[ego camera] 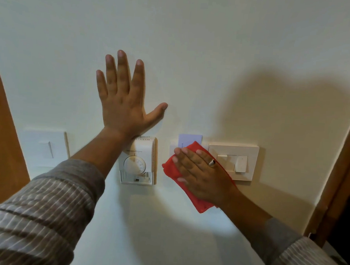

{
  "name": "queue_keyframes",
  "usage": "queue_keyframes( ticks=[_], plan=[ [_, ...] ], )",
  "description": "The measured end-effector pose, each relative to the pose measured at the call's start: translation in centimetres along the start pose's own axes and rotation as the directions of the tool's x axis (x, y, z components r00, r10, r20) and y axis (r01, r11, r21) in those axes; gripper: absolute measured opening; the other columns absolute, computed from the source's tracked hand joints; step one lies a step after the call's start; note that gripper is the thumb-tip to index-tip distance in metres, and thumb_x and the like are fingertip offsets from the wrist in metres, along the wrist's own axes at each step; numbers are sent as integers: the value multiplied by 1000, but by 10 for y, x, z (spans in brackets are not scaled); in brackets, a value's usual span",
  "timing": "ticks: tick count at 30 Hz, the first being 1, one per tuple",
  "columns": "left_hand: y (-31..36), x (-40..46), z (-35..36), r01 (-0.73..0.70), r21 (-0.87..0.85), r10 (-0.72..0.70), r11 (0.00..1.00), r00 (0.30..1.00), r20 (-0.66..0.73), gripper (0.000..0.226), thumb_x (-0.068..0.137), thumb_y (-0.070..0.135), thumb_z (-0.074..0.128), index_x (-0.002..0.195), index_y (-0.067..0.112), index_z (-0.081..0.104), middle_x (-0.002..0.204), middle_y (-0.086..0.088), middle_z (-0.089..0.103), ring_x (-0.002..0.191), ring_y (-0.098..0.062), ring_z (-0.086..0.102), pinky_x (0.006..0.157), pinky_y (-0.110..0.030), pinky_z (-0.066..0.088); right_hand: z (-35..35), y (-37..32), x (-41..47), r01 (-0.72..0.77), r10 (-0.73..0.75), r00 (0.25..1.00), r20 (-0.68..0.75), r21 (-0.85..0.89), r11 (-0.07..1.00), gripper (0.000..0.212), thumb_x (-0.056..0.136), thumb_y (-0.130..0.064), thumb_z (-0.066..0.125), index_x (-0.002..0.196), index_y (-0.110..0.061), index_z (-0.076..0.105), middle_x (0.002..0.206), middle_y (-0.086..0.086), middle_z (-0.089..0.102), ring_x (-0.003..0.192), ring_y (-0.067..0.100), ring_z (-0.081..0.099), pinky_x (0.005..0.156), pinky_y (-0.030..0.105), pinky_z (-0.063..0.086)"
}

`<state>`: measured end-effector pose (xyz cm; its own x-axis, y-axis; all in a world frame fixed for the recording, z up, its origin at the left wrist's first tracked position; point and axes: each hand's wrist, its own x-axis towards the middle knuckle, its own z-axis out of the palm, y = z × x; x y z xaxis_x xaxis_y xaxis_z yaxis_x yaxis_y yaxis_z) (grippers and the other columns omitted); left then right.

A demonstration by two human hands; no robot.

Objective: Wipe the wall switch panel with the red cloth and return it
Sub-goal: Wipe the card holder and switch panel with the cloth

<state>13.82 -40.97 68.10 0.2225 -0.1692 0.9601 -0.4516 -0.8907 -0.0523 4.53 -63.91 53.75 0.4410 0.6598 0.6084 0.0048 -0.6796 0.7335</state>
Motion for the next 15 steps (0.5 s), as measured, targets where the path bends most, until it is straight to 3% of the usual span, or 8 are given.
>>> queue_keyframes(
  ticks=[4,10,15],
  plan=[
    [0,-1,0,7,6,-7,1000,1000,8,102,87,79,35,158,10,16,164,-30,10,152,-51,8,122,-65,7,-4,-24,21,-154,155,987,-43,23,988,64,105,-41,36,154,-3,20,161,16,14,150,33,16,122,46,14],
    [-2,-1,1,3,2,-3,1000,1000,7,102,86,80,35,159,11,14,165,-28,9,152,-49,7,122,-64,7,6,-13,-13,66,-66,997,35,8,998,65,106,-42,28,155,-5,8,163,12,3,151,32,5,123,44,6],
    [-1,-2,1,5,-1,-5,1000,1000,-3,102,87,80,35,158,10,15,165,-28,9,152,-49,7,123,-64,7,7,-17,2,-67,67,998,-20,-25,997,70,104,-48,32,154,-4,13,161,15,11,150,34,9,122,46,10]
  ],
)
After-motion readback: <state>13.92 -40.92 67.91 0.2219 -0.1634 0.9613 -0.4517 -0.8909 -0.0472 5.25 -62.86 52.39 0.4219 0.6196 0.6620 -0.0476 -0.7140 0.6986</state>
